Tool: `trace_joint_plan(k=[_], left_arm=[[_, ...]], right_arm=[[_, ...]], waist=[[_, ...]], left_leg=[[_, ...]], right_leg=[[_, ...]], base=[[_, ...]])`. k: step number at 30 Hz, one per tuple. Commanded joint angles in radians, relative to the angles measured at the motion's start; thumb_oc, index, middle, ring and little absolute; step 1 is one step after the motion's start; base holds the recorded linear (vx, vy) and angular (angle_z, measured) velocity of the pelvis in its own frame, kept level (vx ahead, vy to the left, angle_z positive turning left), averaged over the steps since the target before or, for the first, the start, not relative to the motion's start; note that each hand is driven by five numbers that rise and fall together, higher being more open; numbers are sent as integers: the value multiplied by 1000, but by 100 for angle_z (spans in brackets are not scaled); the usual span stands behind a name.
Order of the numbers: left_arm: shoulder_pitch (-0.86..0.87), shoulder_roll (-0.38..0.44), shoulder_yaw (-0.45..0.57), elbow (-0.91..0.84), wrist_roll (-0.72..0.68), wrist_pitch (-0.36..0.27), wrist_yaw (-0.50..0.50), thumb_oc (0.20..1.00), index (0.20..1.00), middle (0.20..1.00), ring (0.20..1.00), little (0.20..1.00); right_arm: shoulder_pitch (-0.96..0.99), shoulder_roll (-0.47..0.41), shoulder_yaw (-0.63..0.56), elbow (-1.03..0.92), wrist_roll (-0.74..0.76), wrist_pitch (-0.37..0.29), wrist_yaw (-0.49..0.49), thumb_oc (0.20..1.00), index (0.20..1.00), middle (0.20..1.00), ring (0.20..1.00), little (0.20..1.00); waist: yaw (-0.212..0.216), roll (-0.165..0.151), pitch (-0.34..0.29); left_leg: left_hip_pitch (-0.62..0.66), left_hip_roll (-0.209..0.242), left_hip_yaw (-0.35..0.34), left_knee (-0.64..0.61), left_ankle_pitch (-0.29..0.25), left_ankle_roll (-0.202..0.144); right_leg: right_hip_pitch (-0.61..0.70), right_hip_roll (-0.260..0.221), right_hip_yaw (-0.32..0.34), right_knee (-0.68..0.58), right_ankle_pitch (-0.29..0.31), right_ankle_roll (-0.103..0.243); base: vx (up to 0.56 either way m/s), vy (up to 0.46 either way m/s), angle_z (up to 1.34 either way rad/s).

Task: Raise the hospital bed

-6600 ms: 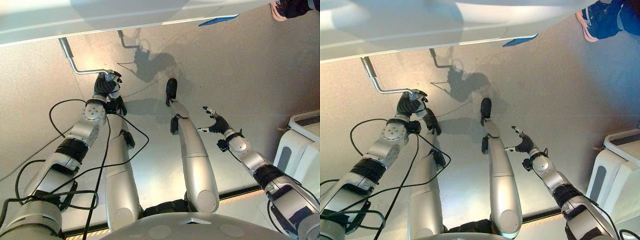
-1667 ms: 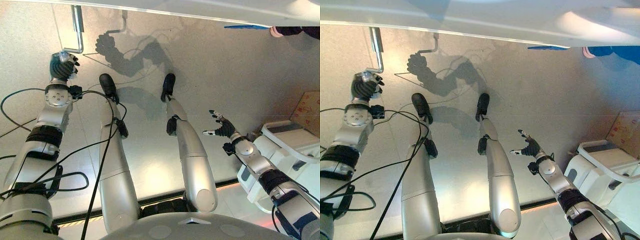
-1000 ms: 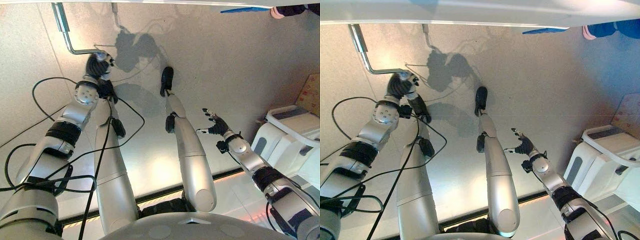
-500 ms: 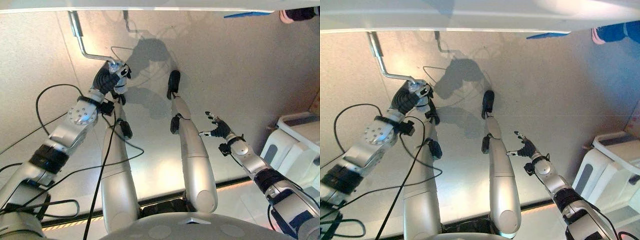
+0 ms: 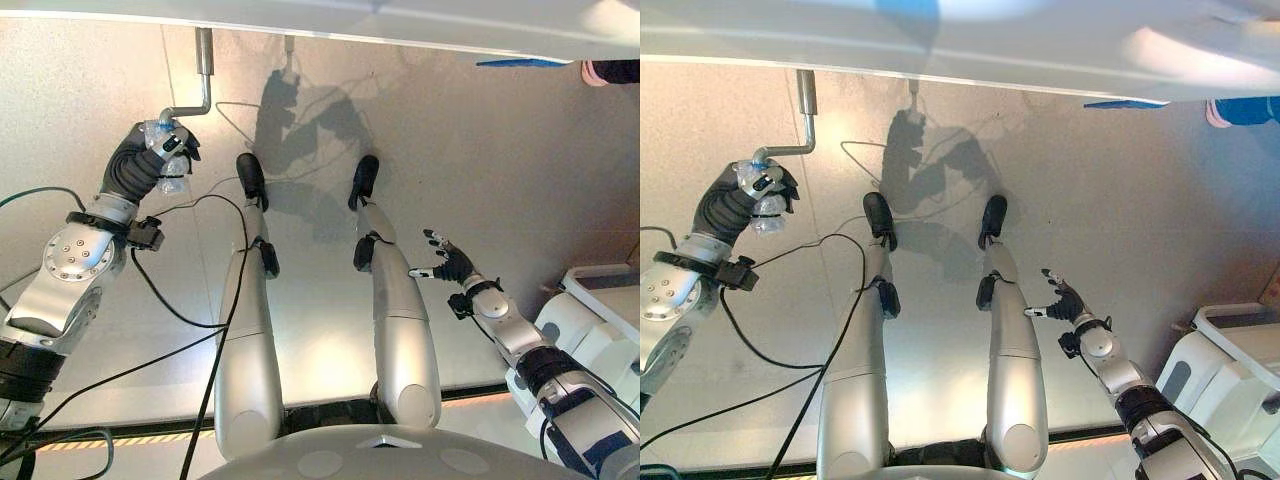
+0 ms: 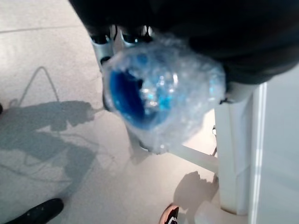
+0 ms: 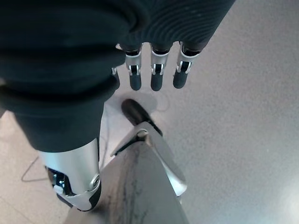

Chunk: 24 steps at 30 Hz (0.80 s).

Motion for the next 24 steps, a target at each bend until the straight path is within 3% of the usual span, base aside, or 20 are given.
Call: trace_joint_plan(k=[1,3,4,9,10,12,18,19,24], left_arm=[[152,-11,157,-153,15,-183,-19,200,200,200,200,200],[155,-21,162,-120,29,-182,-9,200,200,200,200,200],[133,-54,170,-4,87,-178,41,200,200,200,200,200],[129,-54,167,-2,88,-179,42,200,200,200,200,200],[53,-111,157,196,167,-144,118,200,200,200,200,200],[-54,-125,112,310,234,-129,164,200,200,200,200,200],[-96,-145,100,356,232,-124,181,200,200,200,200,200],[-257,-160,57,501,258,-91,243,200,200,200,200,200],[-478,-173,-55,701,270,-58,290,200,200,200,200,200]], right_arm=[[112,-49,-36,34,-10,-15,7,1000,1000,1000,1000,1000],[113,-46,-37,36,-12,-16,8,1000,1000,1000,1000,1000],[105,-43,-35,31,-13,-17,7,1000,1000,1000,1000,1000],[105,-43,-36,31,-13,-17,7,1000,1000,1000,1000,1000],[75,-32,-15,8,-13,-19,2,1000,1000,1000,1000,1000],[53,-21,-5,1,-9,-19,-3,1000,1000,1000,1000,1000],[47,-17,1,-2,-10,-17,-4,1000,1000,1000,1000,1000],[25,-4,37,-10,-3,-13,-12,1000,1000,1000,1000,1000],[5,3,62,-19,21,-10,-23,1000,1000,1000,1000,1000]], waist=[[41,65,-26],[44,64,-26],[45,52,-26],[46,53,-26],[26,12,-26],[14,-12,-26],[9,-23,-26],[-39,-77,-26],[-70,-108,-26]], left_leg=[[33,-74,9,23,-73,2],[34,-76,10,26,-77,3],[29,-80,14,38,-89,5],[28,-80,14,39,-90,5],[1,-77,29,79,-116,9],[-31,-67,30,116,-140,13],[-39,-64,32,126,-147,13],[-68,-48,35,158,-167,15],[-114,-34,40,203,-192,19]], right_leg=[[51,-29,-28,-69,69,131],[59,-31,-29,-78,72,133],[72,-37,-31,-100,81,138],[72,-37,-31,-100,81,138],[81,-41,-27,-127,95,146],[71,-35,-18,-136,100,148],[68,-34,-18,-142,101,148],[58,-28,-13,-159,108,147],[12,-22,-1,-158,111,144]], base=[[15,60,7],[17,84,7],[20,101,2],[9,53,0],[33,192,-1],[38,168,0],[11,27,3],[42,80,-4],[27,34,-10]])
